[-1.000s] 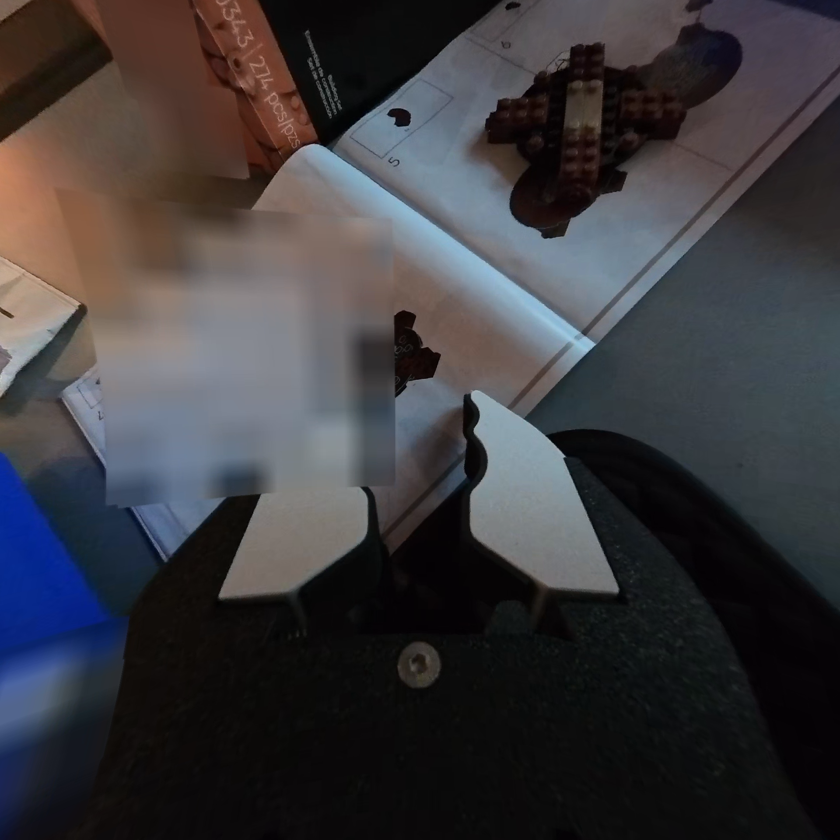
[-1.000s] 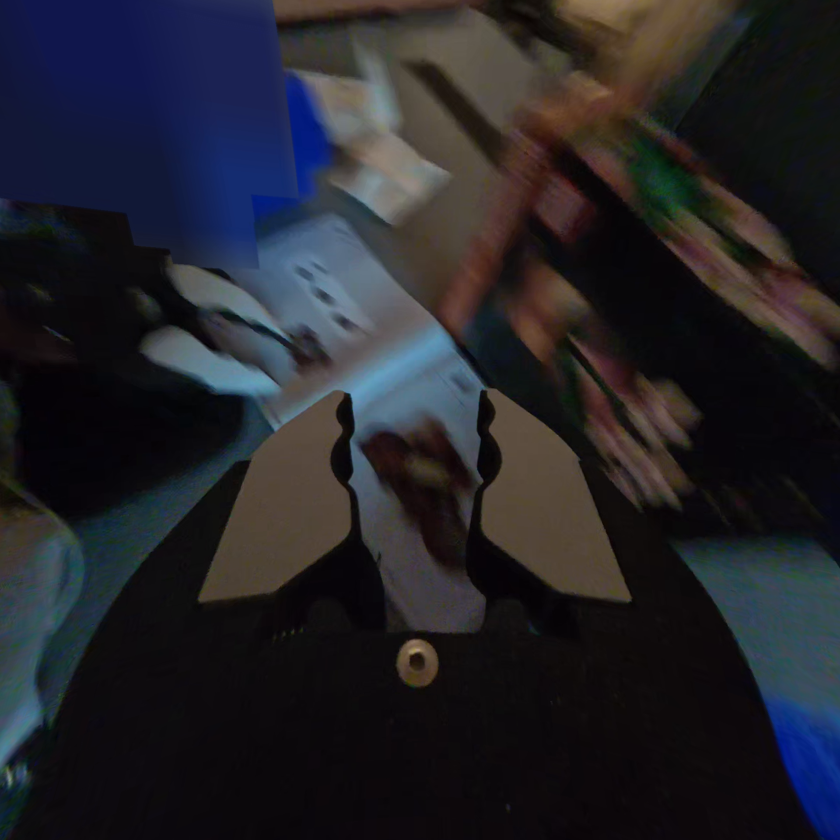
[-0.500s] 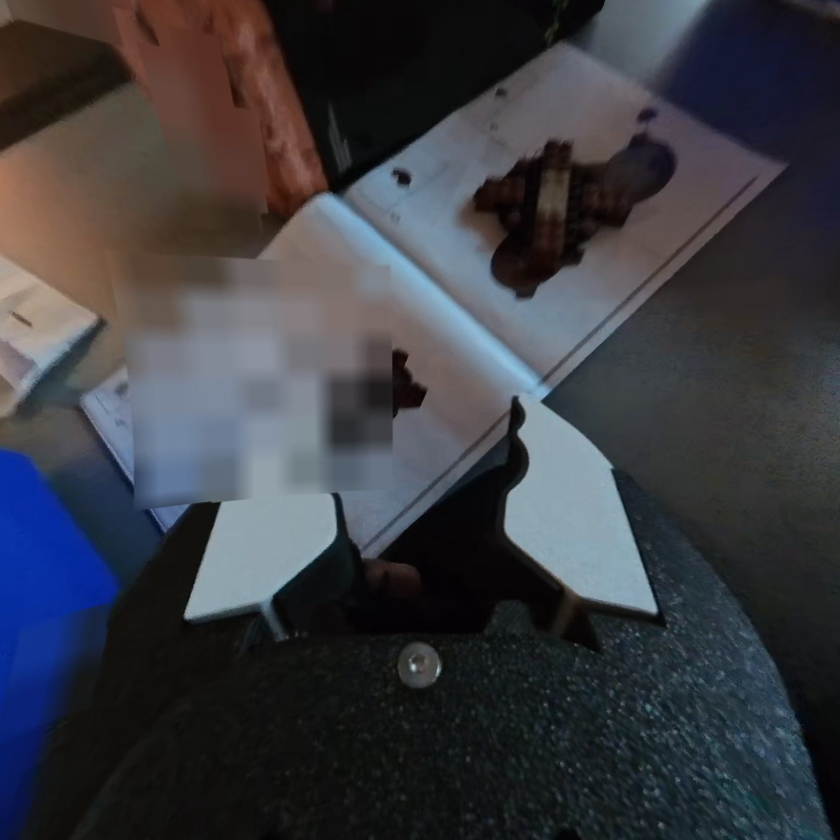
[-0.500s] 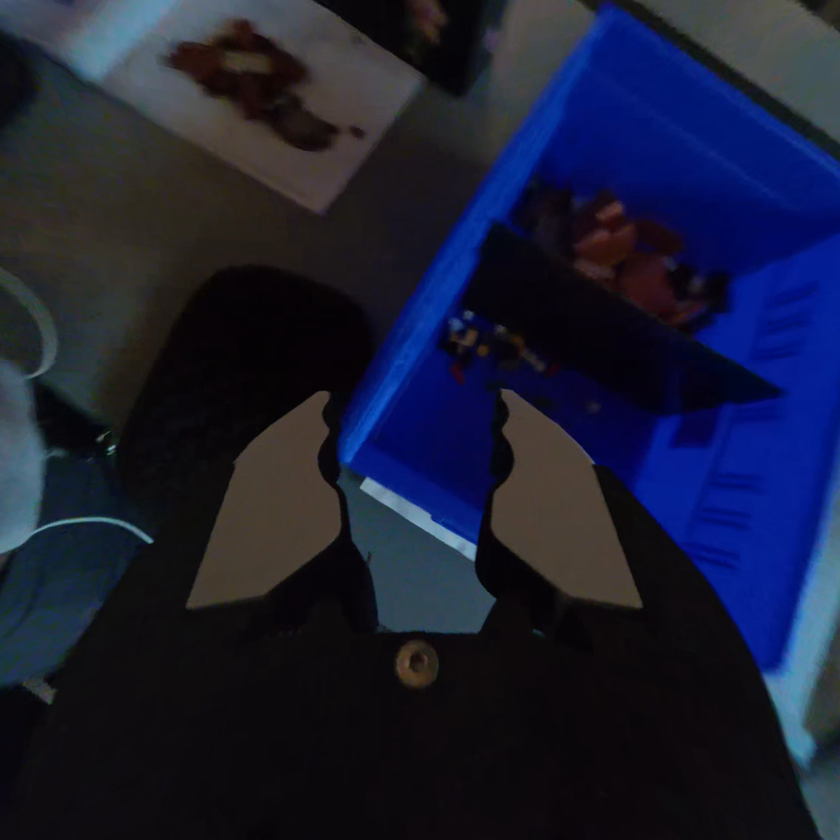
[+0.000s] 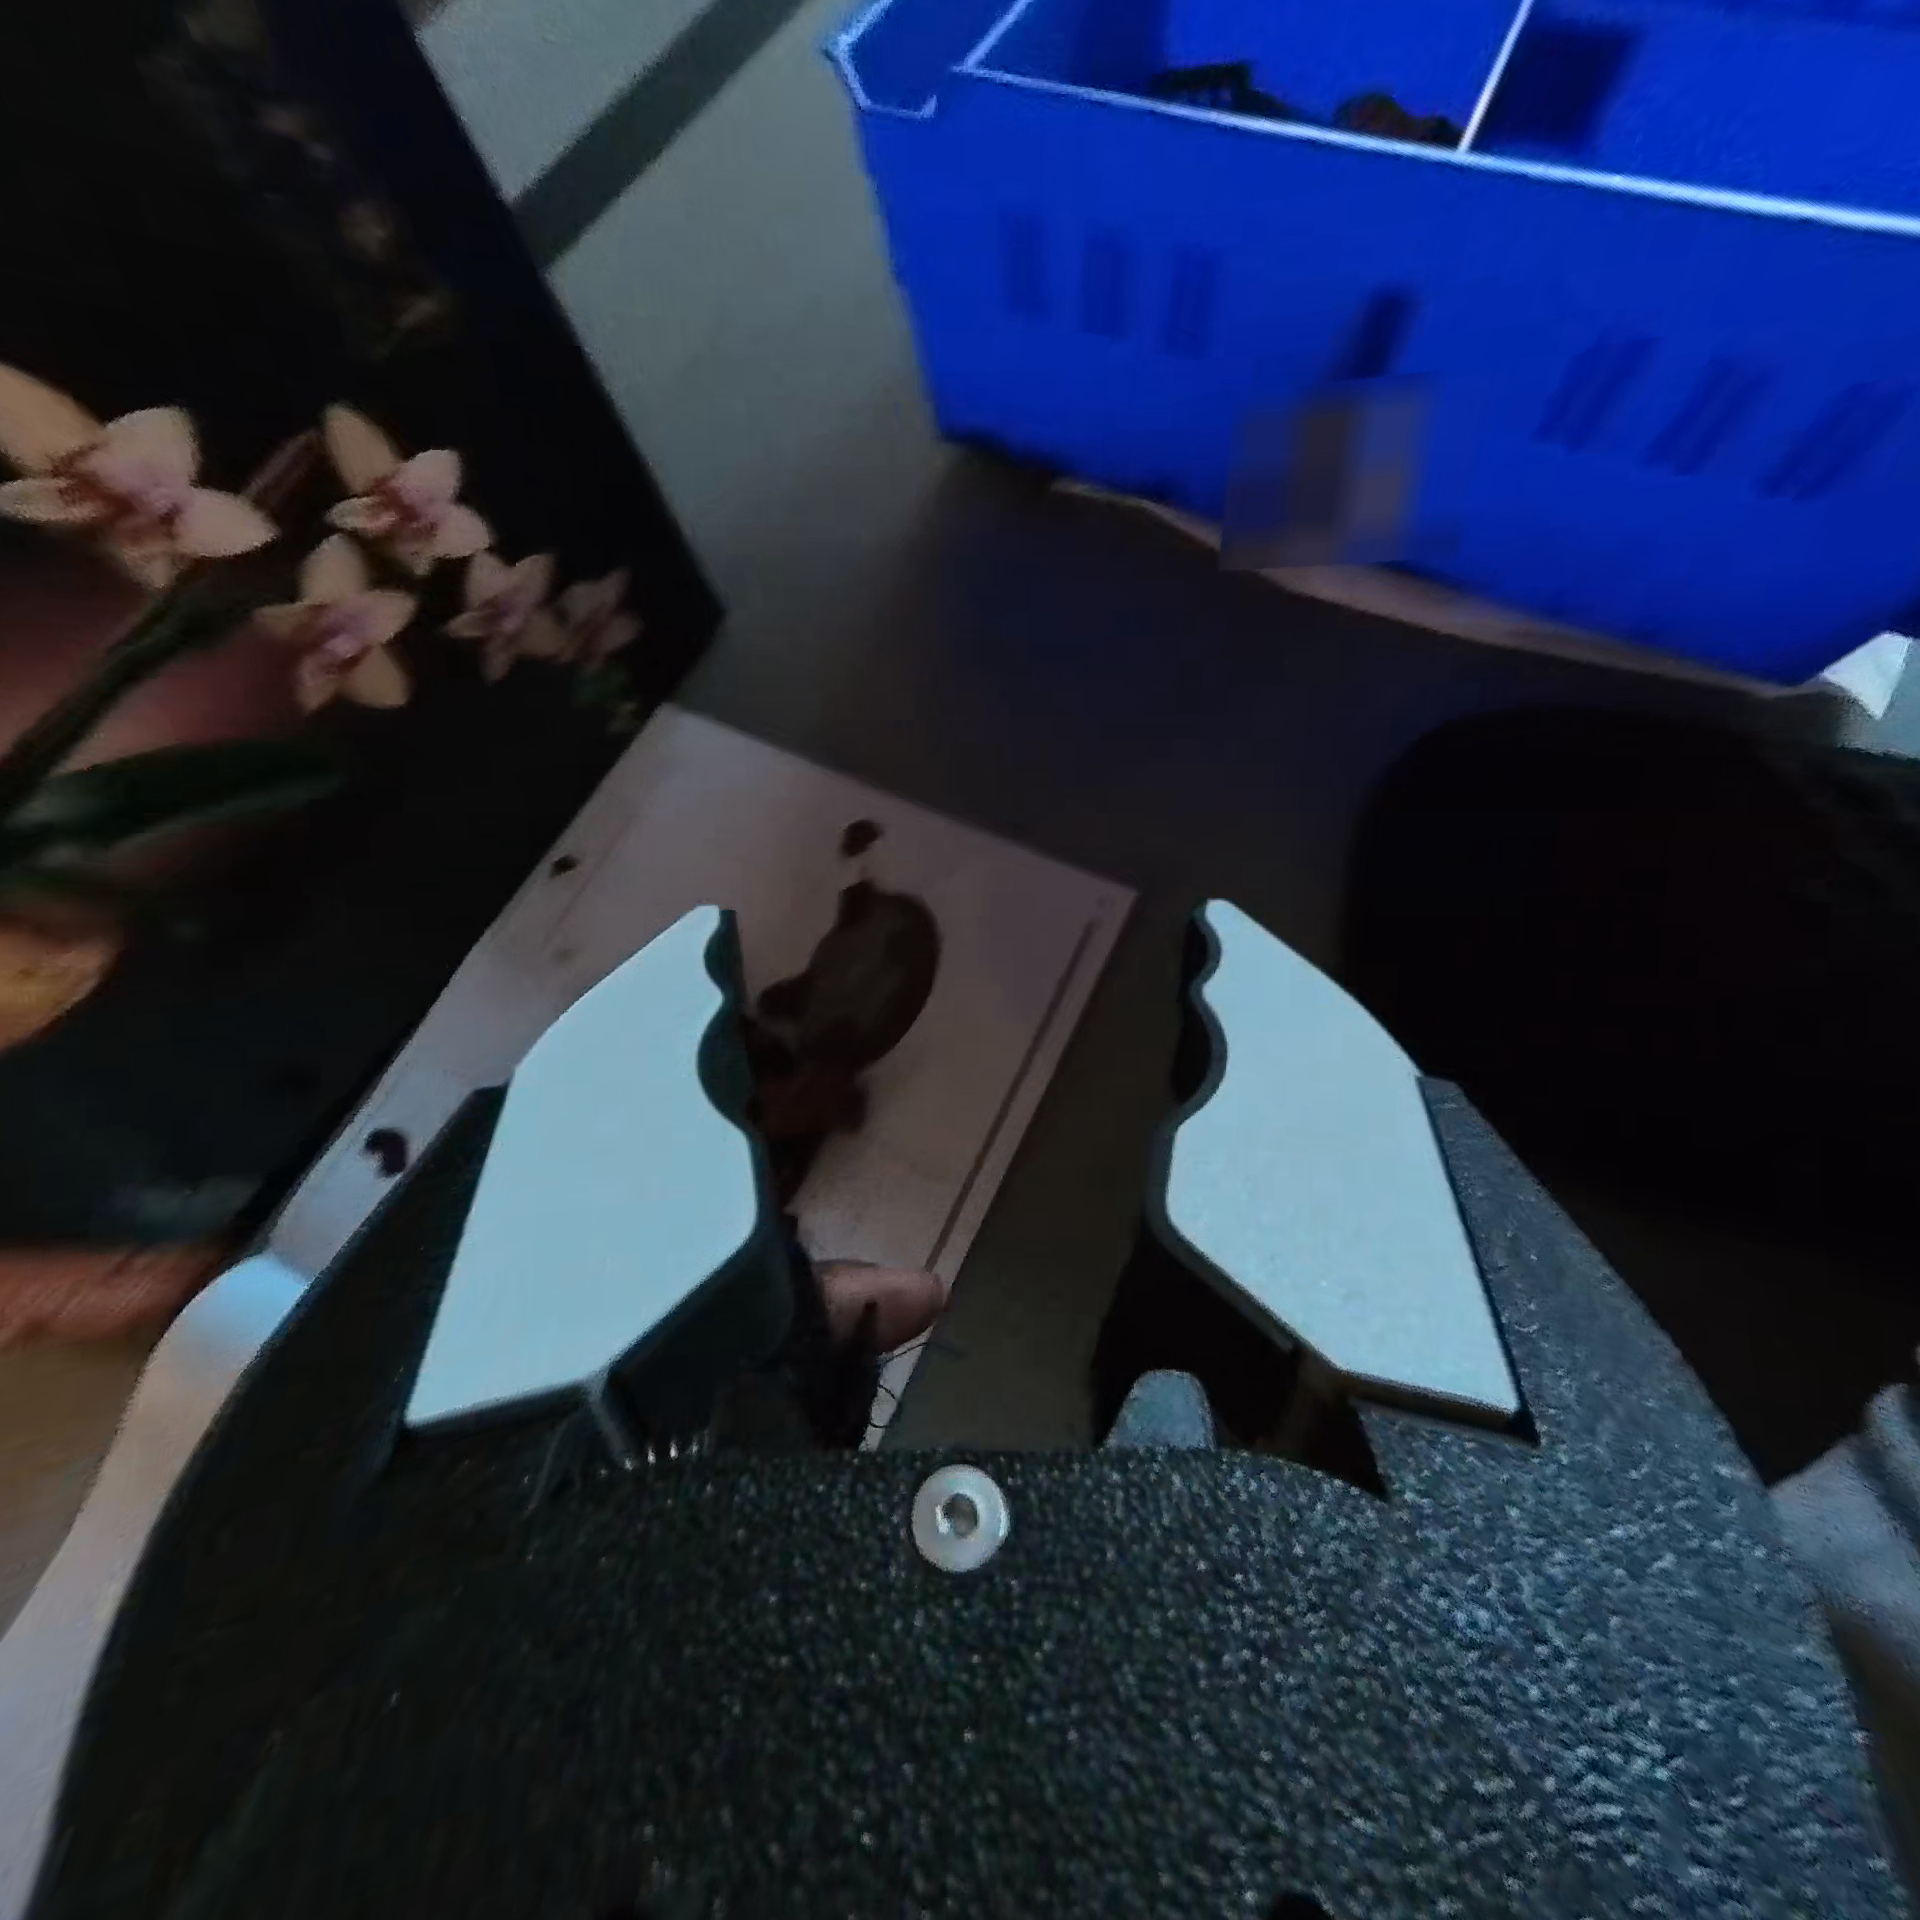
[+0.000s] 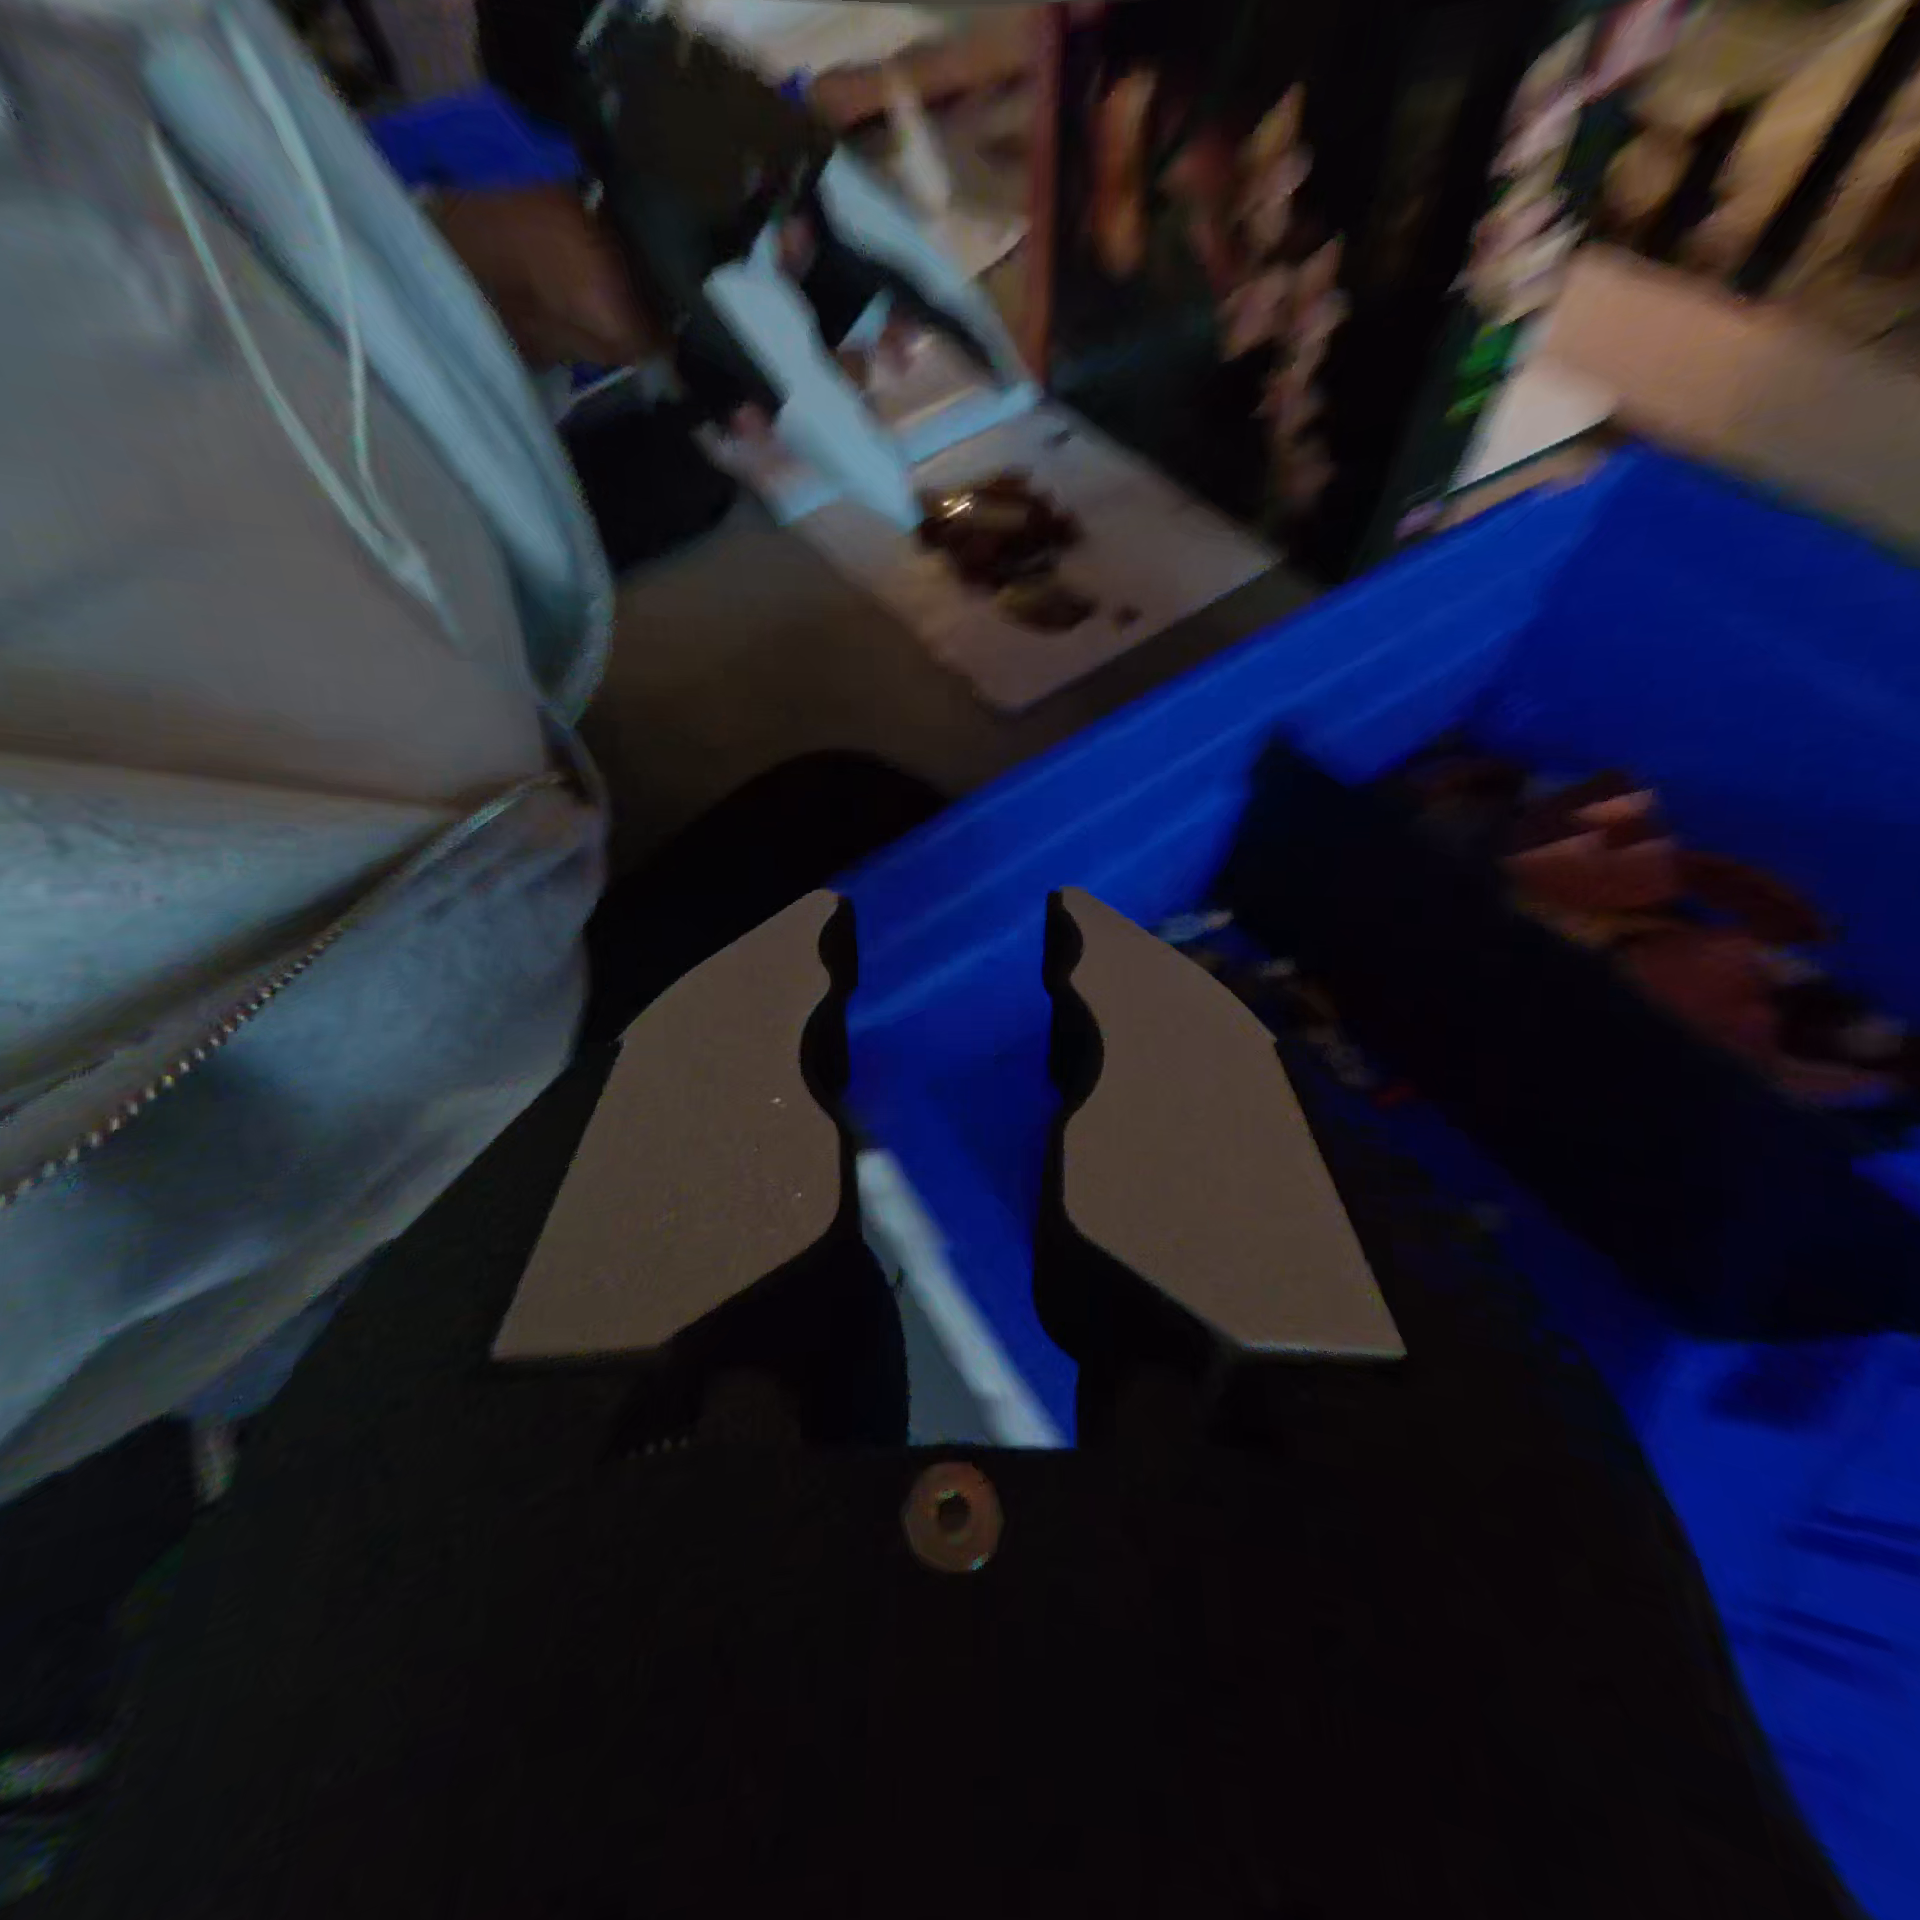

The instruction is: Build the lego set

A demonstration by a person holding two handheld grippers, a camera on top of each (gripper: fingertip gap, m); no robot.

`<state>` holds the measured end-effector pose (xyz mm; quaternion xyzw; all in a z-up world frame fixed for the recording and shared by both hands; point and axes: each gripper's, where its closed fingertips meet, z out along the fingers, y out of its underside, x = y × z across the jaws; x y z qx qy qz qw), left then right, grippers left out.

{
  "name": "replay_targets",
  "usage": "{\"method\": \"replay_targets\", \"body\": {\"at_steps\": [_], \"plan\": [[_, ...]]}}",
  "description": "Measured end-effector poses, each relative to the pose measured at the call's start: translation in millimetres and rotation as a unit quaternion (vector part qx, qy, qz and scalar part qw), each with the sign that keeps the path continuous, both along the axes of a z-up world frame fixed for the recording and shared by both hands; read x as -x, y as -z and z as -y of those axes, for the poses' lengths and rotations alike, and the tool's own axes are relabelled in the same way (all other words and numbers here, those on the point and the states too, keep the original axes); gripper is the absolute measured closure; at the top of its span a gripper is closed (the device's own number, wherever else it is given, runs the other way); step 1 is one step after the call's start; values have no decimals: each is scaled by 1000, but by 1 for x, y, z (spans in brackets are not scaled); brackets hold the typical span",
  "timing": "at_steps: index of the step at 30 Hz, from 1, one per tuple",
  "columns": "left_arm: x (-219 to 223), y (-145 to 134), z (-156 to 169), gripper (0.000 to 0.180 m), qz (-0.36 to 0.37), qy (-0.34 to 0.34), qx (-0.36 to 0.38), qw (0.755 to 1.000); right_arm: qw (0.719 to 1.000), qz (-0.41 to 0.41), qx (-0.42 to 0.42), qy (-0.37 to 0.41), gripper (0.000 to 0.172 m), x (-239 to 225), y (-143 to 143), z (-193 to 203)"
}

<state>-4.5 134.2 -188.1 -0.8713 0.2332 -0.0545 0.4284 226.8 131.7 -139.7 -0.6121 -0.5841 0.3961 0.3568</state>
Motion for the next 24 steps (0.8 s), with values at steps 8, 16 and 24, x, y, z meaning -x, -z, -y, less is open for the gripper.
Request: {"method": "replay_targets", "body": {"at_steps": [8, 16, 24], "plan": [[12, 4, -16, 110, 10, -12, -2, 1000, 998, 49, -37, 12, 134, -3, -6, -70], [23, 6, -18, 112, -3, -18, -8, 1000, 984, 163, -69, 33, 107, 27, 10, -160], [38, 11, -14, 114, 1, -38, -8, 999, 893, 447, 60, 5, 82, 25, 105, -193]]}}
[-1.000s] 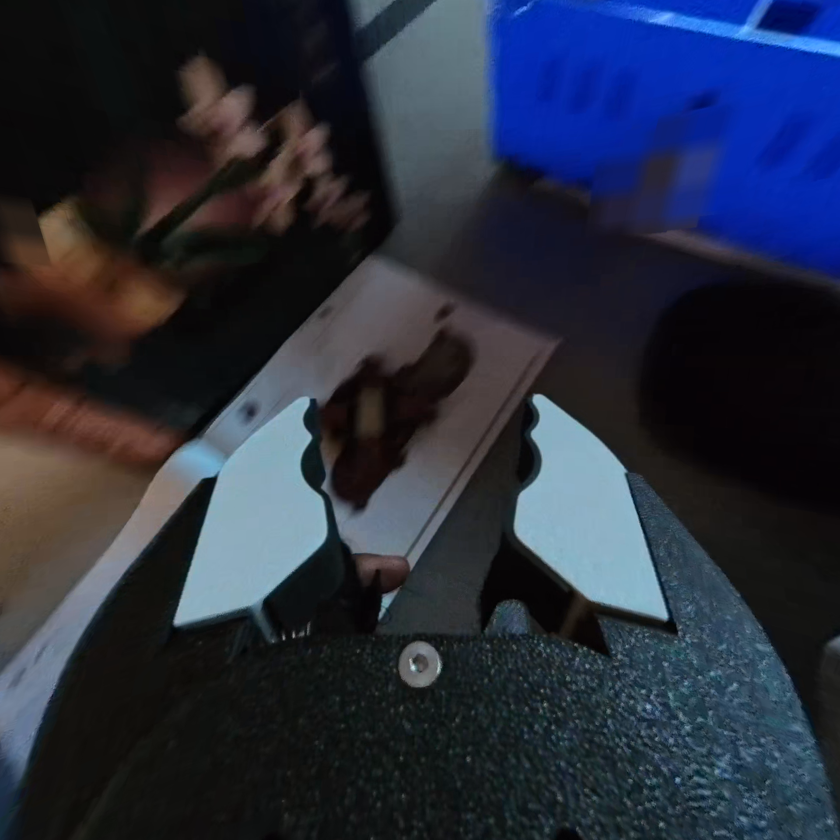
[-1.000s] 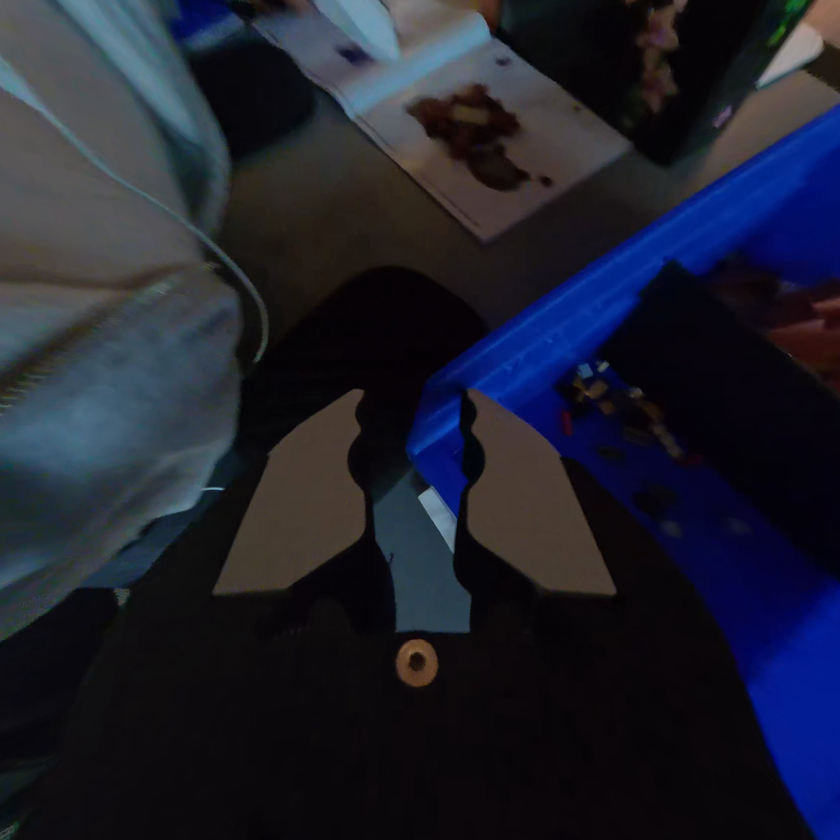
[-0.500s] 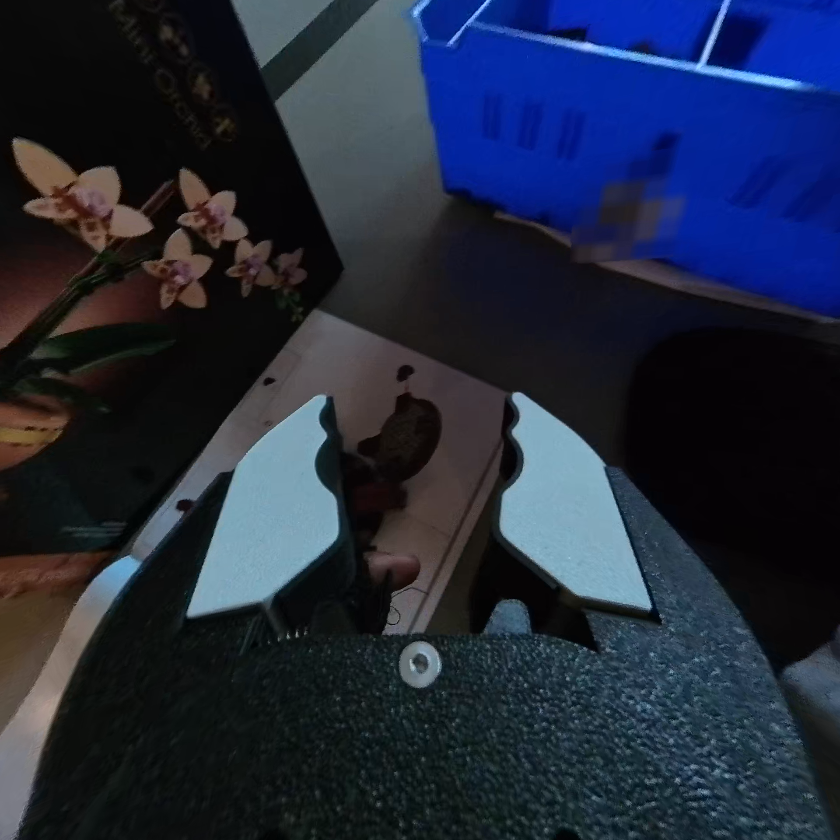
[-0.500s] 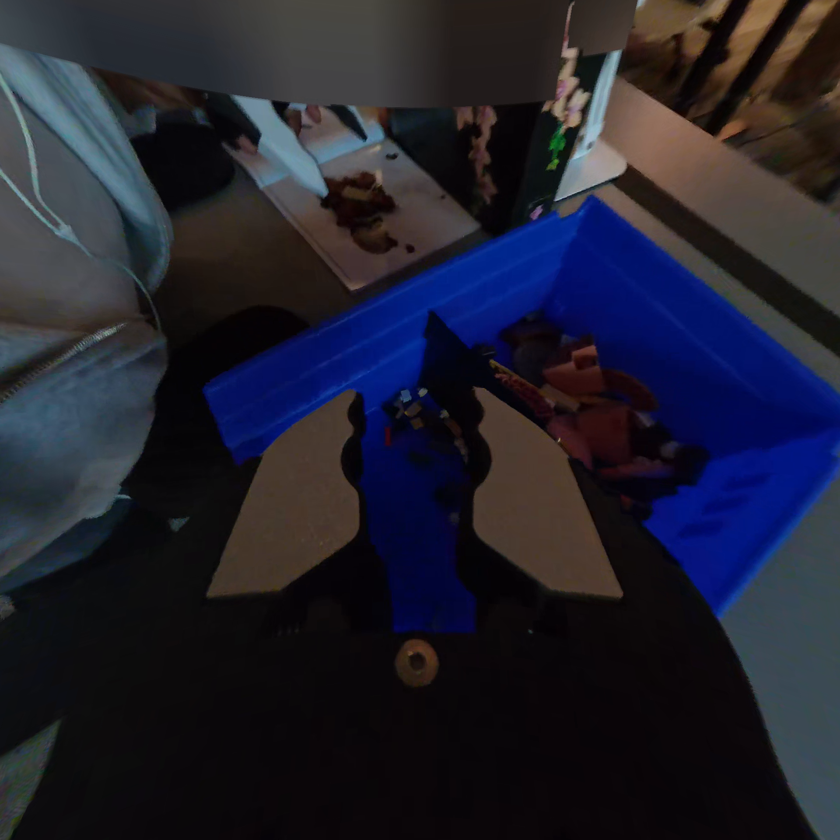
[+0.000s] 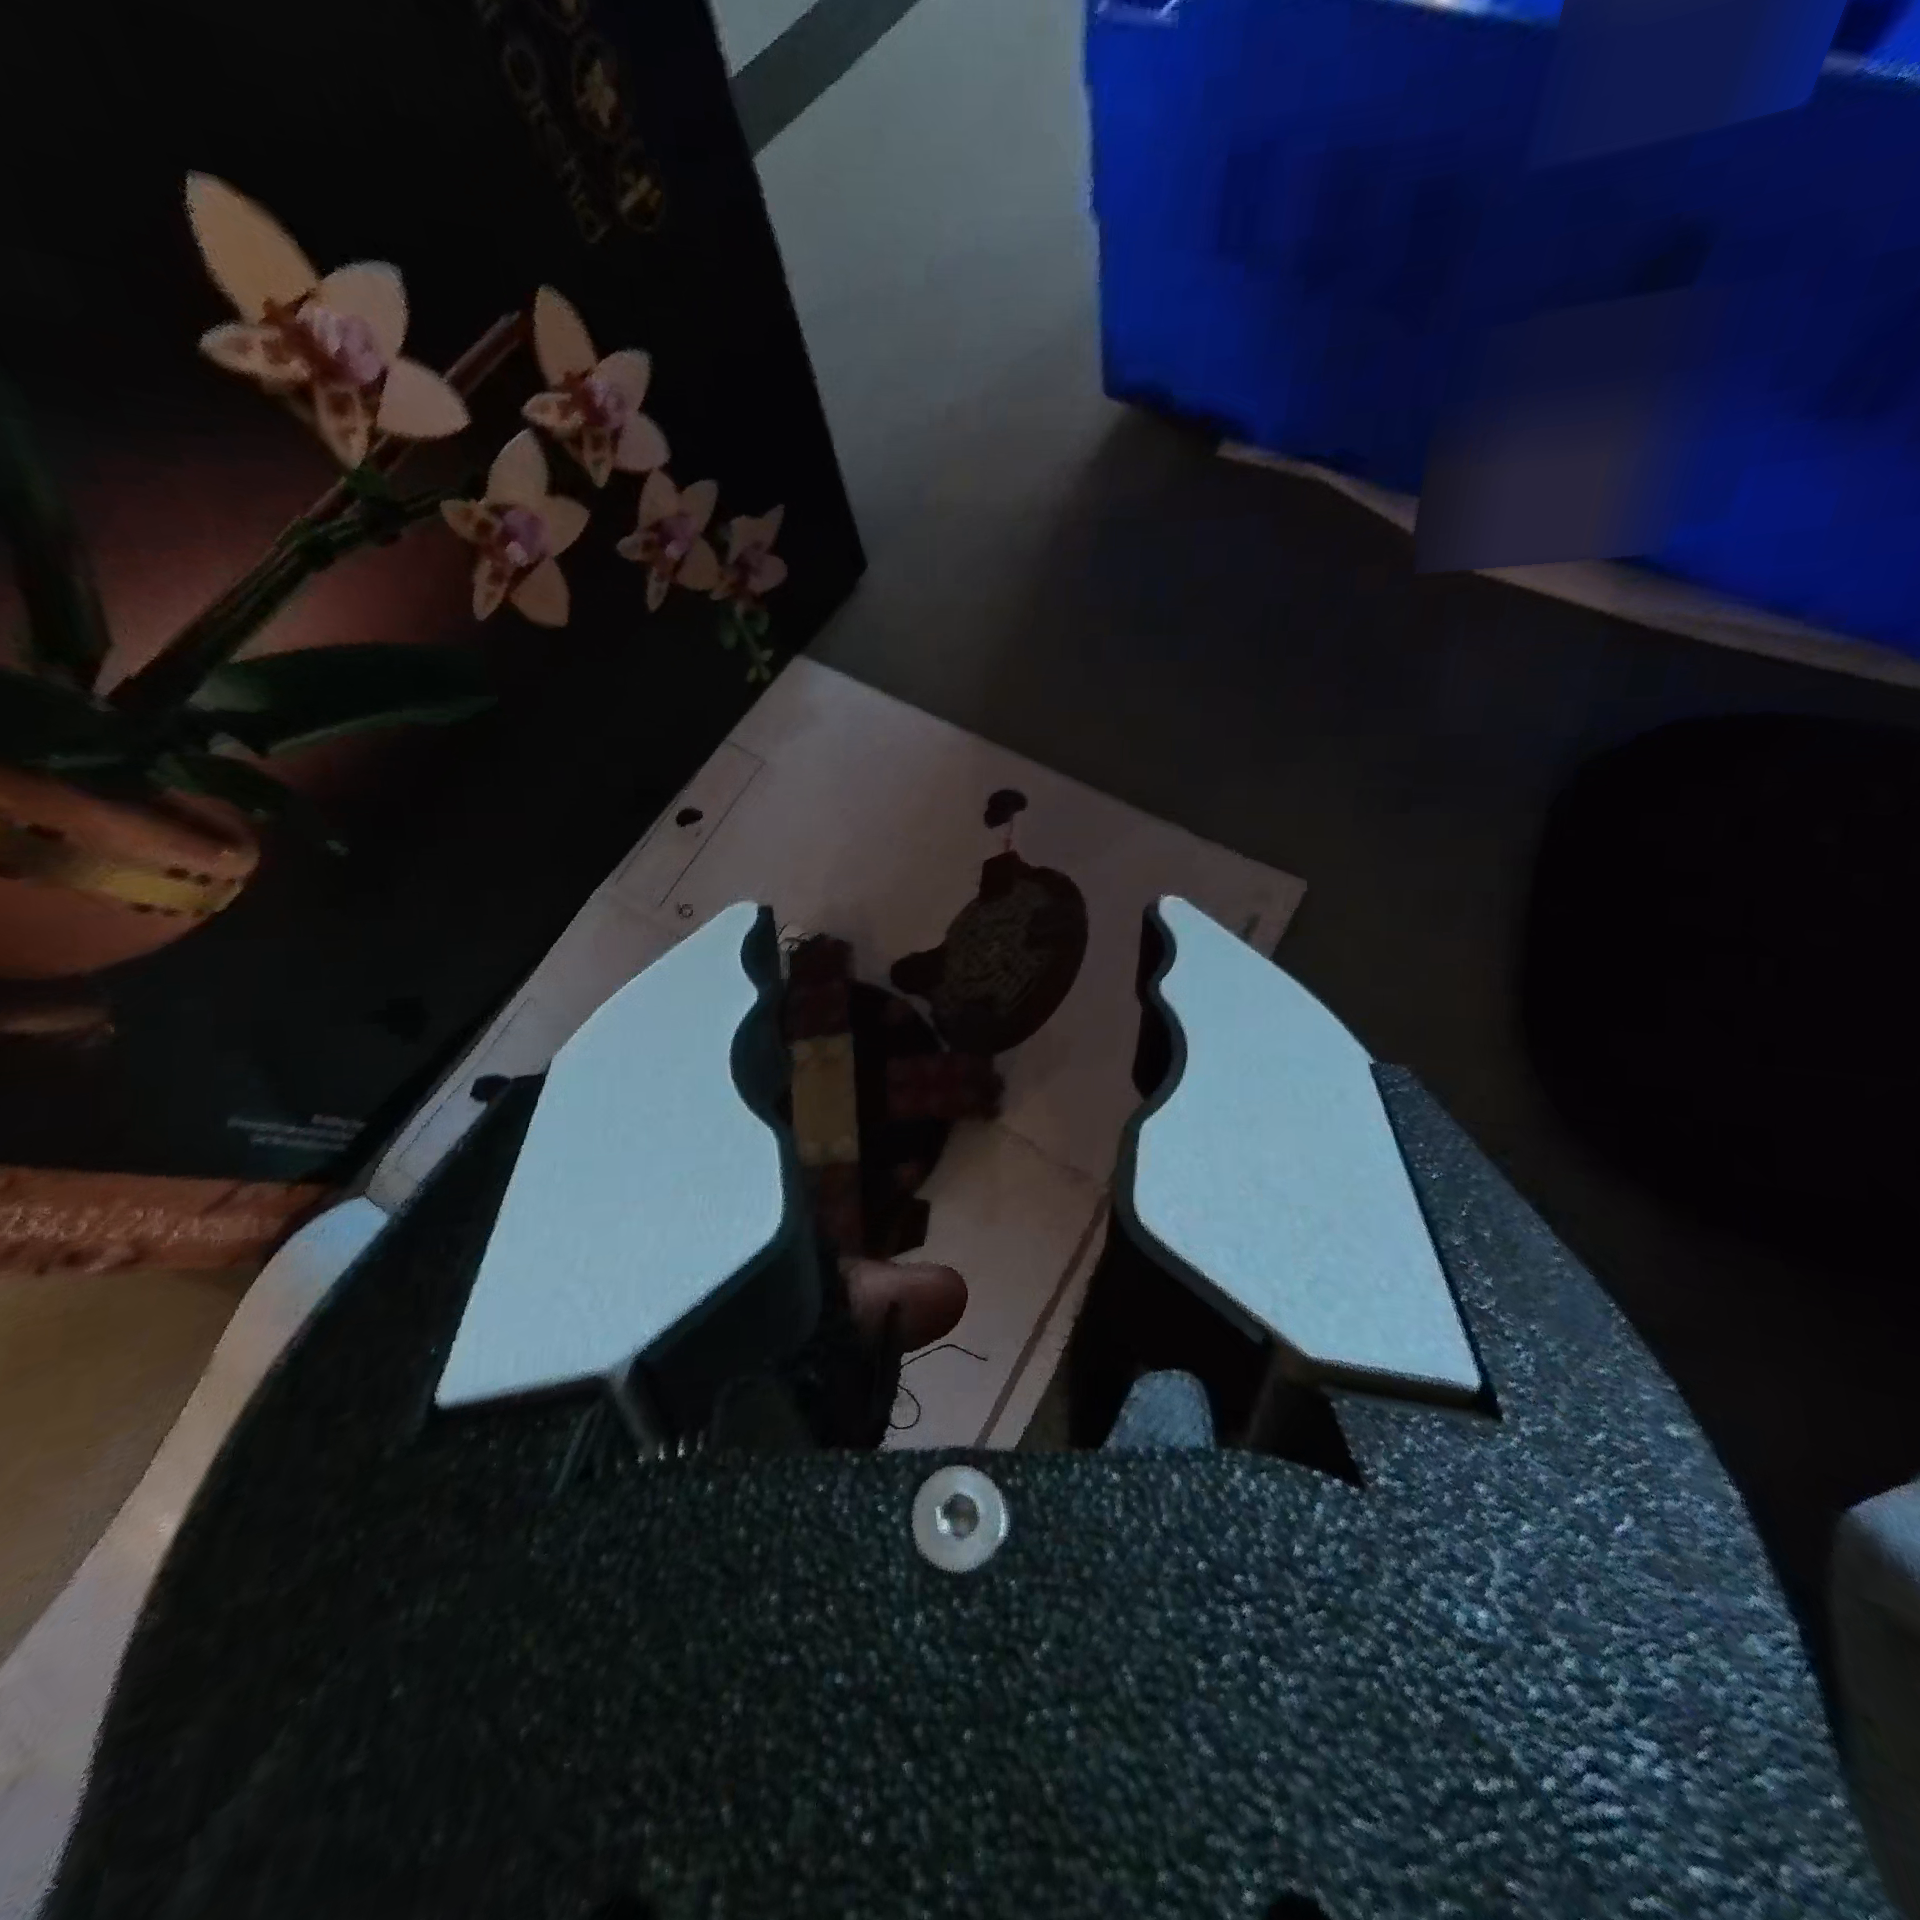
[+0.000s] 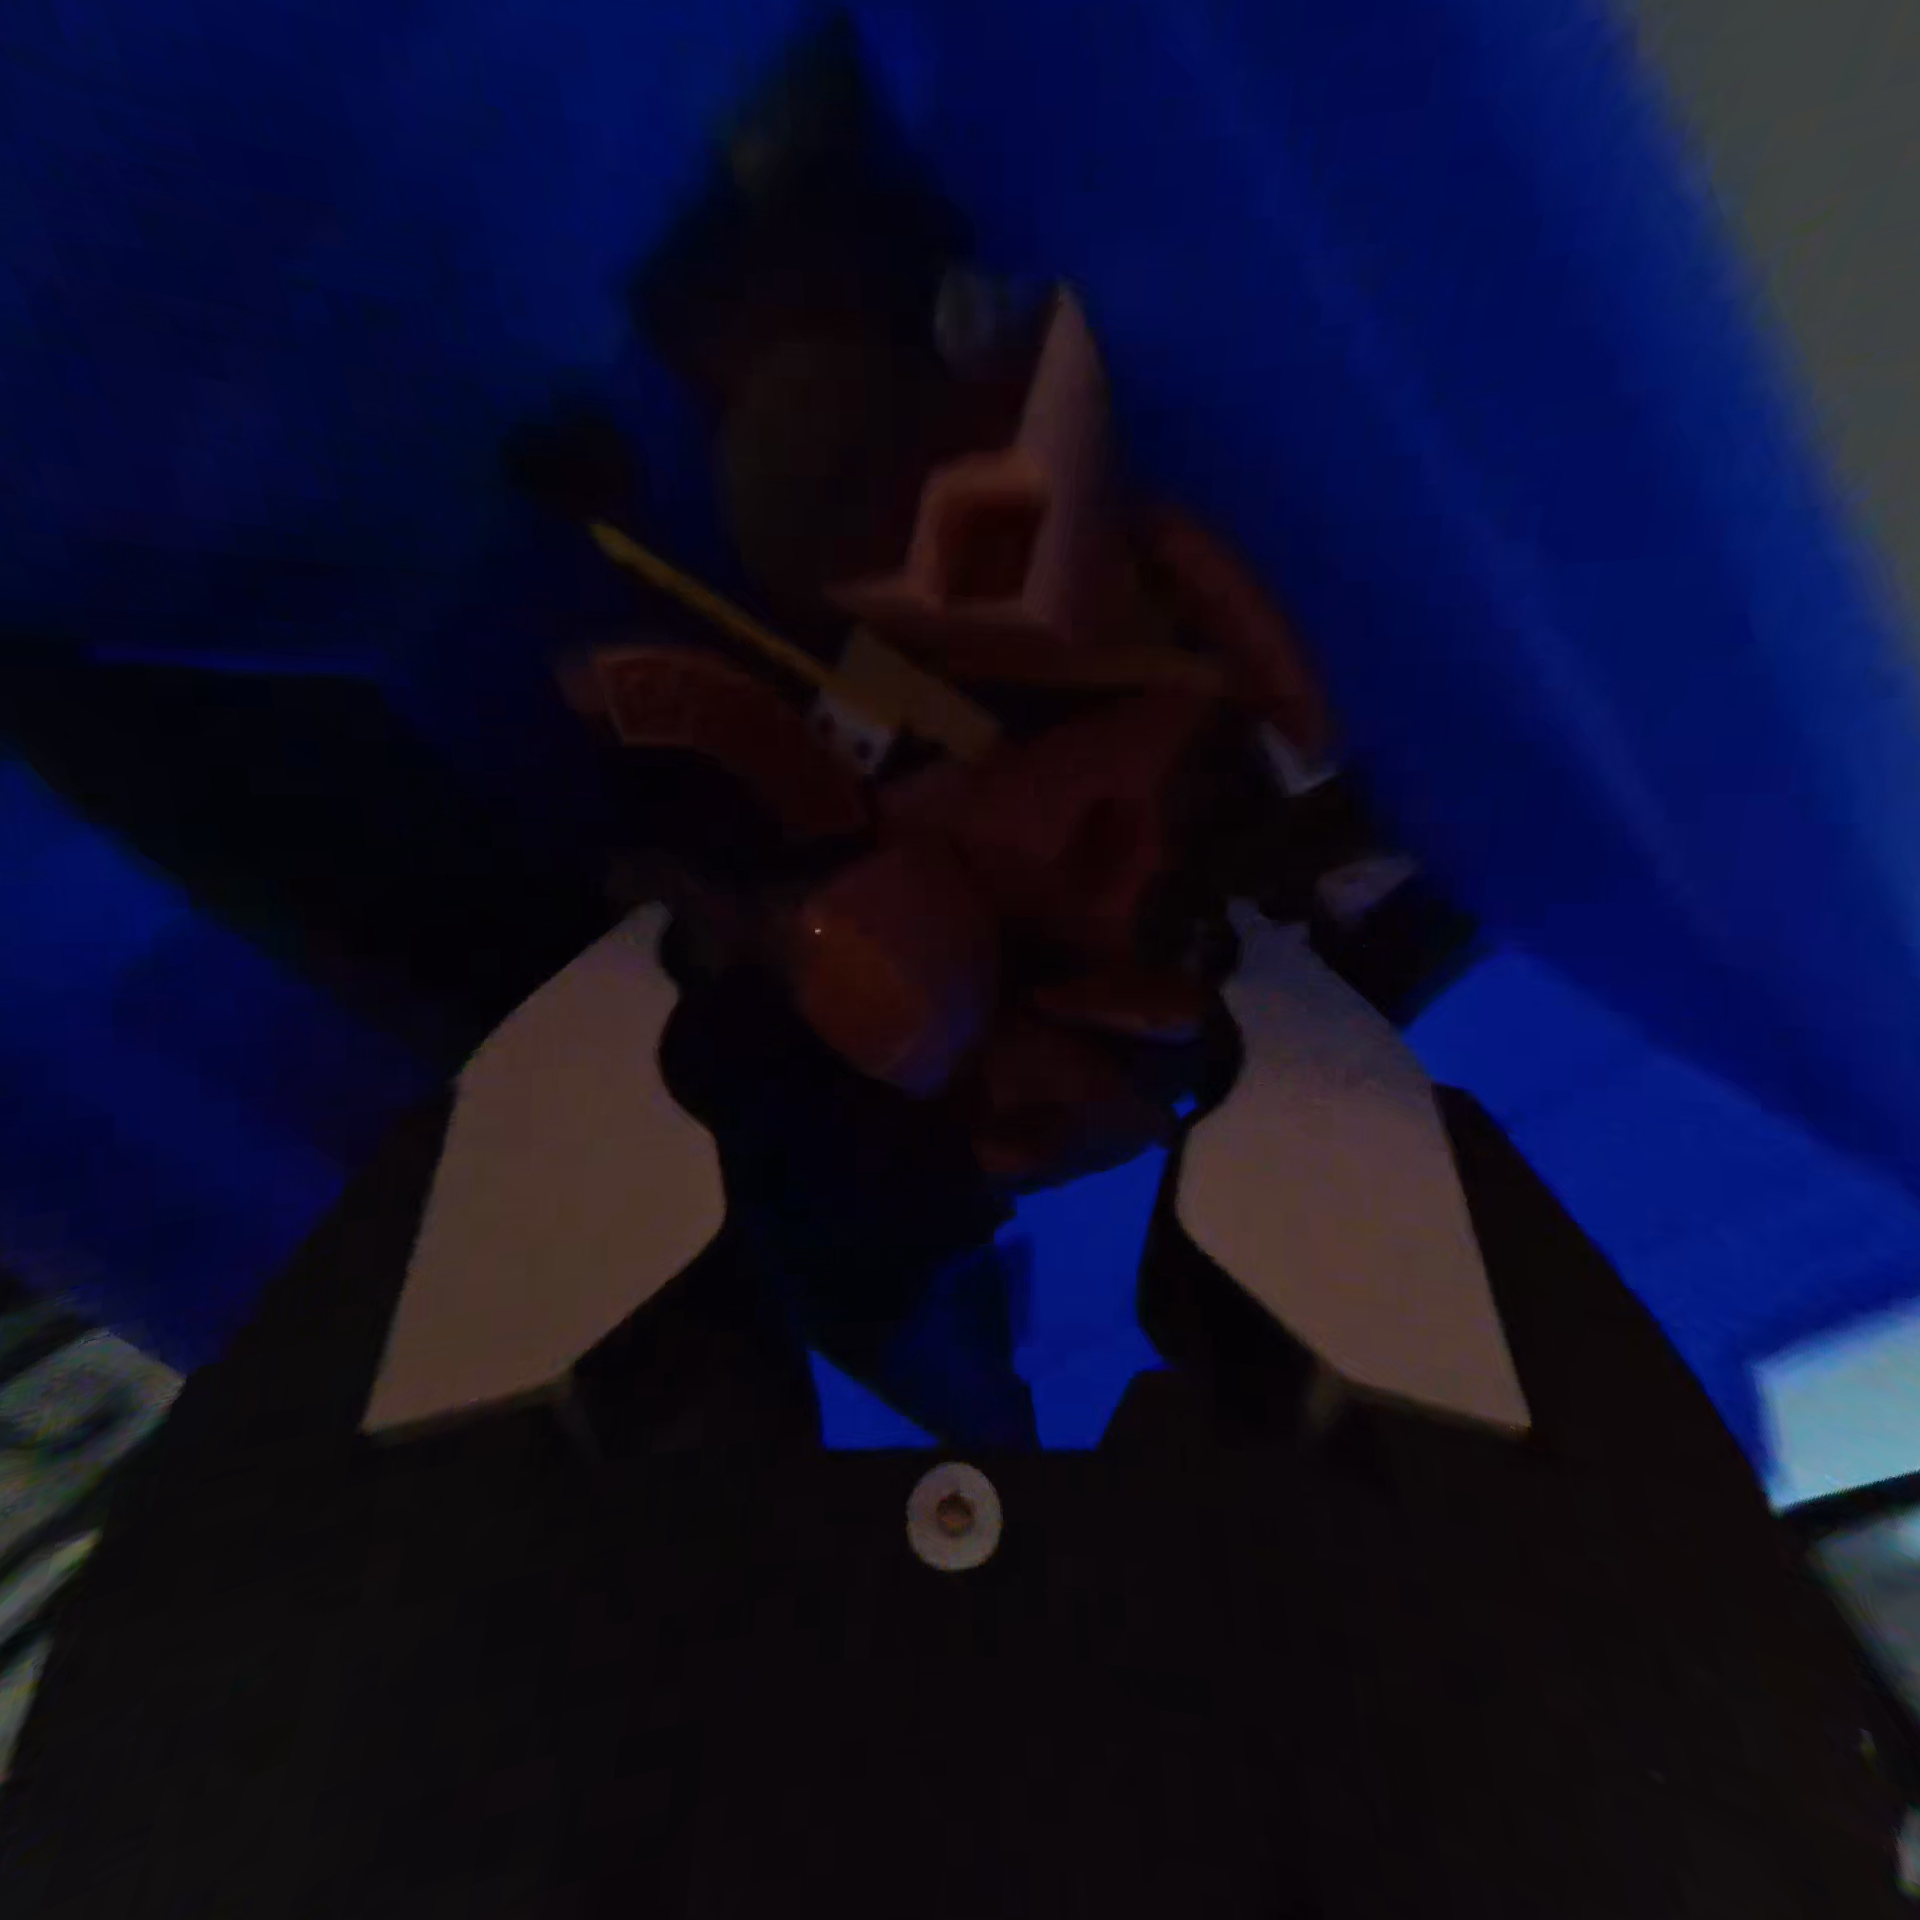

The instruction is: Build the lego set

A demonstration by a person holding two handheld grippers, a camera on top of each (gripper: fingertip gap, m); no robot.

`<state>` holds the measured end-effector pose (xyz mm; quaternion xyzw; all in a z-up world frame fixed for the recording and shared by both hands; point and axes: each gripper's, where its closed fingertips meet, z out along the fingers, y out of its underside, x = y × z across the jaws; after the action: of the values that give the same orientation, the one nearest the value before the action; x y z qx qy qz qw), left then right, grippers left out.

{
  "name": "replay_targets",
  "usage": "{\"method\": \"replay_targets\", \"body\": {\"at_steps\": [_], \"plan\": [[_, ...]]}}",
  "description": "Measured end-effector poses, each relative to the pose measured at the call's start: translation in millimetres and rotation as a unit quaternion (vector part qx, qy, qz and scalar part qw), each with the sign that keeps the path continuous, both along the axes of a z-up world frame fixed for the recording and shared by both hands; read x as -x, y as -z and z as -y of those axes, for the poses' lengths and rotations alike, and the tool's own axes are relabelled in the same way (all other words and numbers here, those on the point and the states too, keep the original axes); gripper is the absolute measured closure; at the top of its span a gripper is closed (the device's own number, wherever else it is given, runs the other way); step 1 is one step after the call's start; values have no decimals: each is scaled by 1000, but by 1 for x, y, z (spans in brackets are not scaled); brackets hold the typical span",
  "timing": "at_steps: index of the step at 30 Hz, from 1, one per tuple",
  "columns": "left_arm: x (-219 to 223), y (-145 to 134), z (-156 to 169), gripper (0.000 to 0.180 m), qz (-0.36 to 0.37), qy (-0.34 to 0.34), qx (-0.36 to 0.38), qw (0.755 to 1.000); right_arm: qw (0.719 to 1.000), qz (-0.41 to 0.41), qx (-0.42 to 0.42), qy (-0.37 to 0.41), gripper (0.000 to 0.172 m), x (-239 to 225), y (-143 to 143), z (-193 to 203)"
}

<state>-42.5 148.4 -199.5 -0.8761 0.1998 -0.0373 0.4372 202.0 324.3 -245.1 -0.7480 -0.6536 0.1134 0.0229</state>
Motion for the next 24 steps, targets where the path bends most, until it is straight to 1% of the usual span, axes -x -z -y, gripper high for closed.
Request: {"method": "replay_targets", "body": {"at_steps": [2, 3, 5, 6, 7, 8, 9, 11, 13, 15, 16, 18, 21, 22, 24], "plan": [[4, 2, 0, 115, 1, -3, -3, 1000, 999, 39, 13, 27, 92, -1, 13, 1], [6, 3, -1, 116, 1, -4, -3, 1000, 998, 48, 14, 27, 92, -1, 18, 2], [7, 6, -2, 116, 6, -4, -1, 1000, 998, 51, 10, 19, 103, 2, 24, 4], [7, 8, -2, 116, 7, -3, 1, 1000, 1000, 23, 19, 1, 122, 10, 19, 9], [8, 9, -2, 117, 7, -2, 2, 1000, 998, -25, 48, -19, 140, 22, 10, 22], [8, 10, -2, 117, 5, -1, 2, 1000, 995, -61, 74, -28, 141, 31, -1, 33], [9, 10, -2, 117, 4, 0, 2, 1000, 994, -71, 78, -34, 141, 33, -9, 39], [11, 11, -2, 117, 4, -2, 3, 1000, 997, -57, 30, -50, 142, 22, -23, 33], [12, 11, -1, 118, 8, -5, 1, 1000, 998, -30, -28, -46, 127, 3, -39, 18], [15, 11, 0, 118, 8, -8, -1, 1000, 995, 13, -99, -28, 116, -21, -53, -6], [16, 11, 1, 118, 6, -9, -3, 1000, 992, 35, -121, -28, 109, -33, -57, -13], [18, 12, 1, 118, 7, -12, -3, 1000, 990, 52, -124, -41, 108, -42, -59, -15], [20, 13, 1, 118, 11, -15, -4, 1000, 986, 86, -124, -65, 110, -45, -49, -14], [20, 13, 0, 118, 11, -14, -3, 1000, 983, 99, -134, -81, 112, -44, -45, -16], [19, 13, 1, 118, 9, -12, -3, 1000, 975, 109, -134, -140, 116, -41, -36, -16]]}}
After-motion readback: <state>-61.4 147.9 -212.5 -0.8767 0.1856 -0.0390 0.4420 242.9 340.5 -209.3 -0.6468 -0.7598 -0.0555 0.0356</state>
